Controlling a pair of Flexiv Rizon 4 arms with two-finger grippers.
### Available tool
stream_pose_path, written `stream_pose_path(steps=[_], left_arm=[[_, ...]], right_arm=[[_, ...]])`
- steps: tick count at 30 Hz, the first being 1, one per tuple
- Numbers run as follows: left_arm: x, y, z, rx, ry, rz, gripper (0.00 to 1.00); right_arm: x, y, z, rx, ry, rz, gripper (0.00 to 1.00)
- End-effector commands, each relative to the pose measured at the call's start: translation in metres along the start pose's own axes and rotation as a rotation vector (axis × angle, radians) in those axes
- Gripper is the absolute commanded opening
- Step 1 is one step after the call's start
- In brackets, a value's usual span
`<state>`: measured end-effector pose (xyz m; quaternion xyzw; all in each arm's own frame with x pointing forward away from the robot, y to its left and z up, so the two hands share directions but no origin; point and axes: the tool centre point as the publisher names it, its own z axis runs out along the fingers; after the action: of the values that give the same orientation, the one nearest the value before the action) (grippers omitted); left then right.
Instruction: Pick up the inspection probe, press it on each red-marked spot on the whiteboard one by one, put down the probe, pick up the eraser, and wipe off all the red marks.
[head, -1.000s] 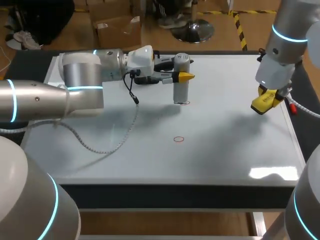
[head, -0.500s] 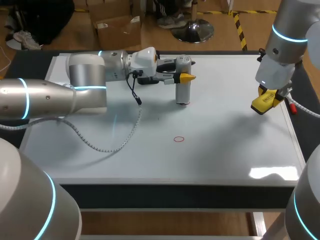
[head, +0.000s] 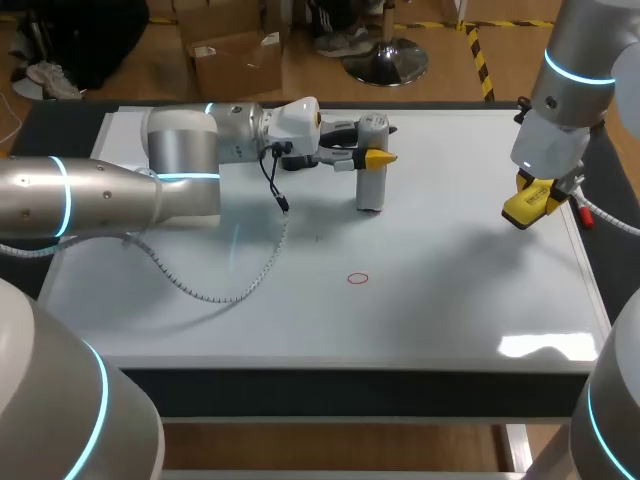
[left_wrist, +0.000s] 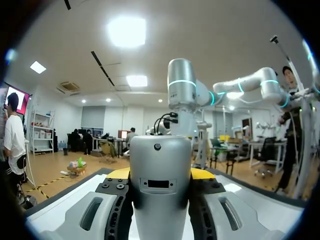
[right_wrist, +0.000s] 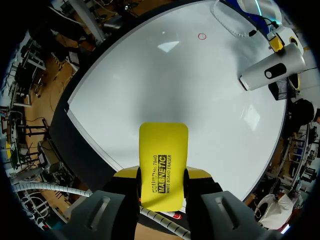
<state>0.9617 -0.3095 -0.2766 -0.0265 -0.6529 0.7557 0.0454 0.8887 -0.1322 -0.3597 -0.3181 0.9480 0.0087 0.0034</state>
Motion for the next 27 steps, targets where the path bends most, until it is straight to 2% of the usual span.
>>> stream_pose_path(steps=[1,15,21,27], left_arm=[[0.000,0.000,0.000,-0.008,-0.003,0.000,0.00],[-0.001,0.001,0.000,-0.013,-0.008,0.001,0.00],[0.001,-0.009,0.002,-0.029,-0.002,0.008,0.00],[-0.002,-0.027,0.004,-0.035,0.008,0.024,0.00]], right_arm=[[0.000,-0.001,-0.001,0.001,0.003,-0.002,0.00],[0.000,-0.001,-0.001,0.001,0.003,-0.002,0.00],[0.000,-0.001,-0.001,0.001,0.003,-0.002,0.00],[0.000,-0.001,-0.001,0.001,0.003,-0.002,0.00]])
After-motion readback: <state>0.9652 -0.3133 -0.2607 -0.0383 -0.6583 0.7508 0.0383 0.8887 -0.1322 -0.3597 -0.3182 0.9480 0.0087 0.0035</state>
